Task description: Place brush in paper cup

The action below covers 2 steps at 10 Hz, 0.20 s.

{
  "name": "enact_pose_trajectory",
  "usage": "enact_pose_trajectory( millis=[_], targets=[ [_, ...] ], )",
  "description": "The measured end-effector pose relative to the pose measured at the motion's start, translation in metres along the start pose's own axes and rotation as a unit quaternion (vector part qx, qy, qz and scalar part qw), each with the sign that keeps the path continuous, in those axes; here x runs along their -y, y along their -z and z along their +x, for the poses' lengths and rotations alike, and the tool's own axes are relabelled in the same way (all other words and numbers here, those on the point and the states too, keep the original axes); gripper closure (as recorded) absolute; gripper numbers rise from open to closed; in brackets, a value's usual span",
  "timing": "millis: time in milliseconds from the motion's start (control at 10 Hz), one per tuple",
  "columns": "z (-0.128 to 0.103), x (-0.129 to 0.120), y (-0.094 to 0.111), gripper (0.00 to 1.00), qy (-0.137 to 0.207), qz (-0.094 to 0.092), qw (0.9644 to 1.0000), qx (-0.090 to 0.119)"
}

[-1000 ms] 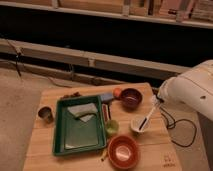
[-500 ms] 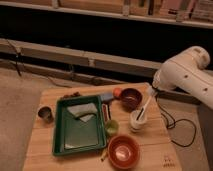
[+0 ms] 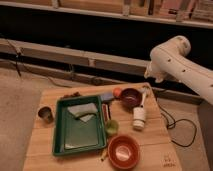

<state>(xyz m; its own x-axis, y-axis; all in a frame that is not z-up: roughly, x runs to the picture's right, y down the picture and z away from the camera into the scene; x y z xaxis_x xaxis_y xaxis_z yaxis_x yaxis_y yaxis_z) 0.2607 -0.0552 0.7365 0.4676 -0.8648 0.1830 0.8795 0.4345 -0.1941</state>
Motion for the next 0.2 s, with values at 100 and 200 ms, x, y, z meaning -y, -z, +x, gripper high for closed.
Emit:
enact_pose_trajectory(
  millis=[100, 200],
  targets=[
    [0.0005, 0.0048, -0.0007, 0.2, 0.001, 0.001, 1.0, 0.003],
    [0.0004, 0.0083, -0.0015, 0.2, 0.003, 0.001, 1.0, 0.007]
  ],
)
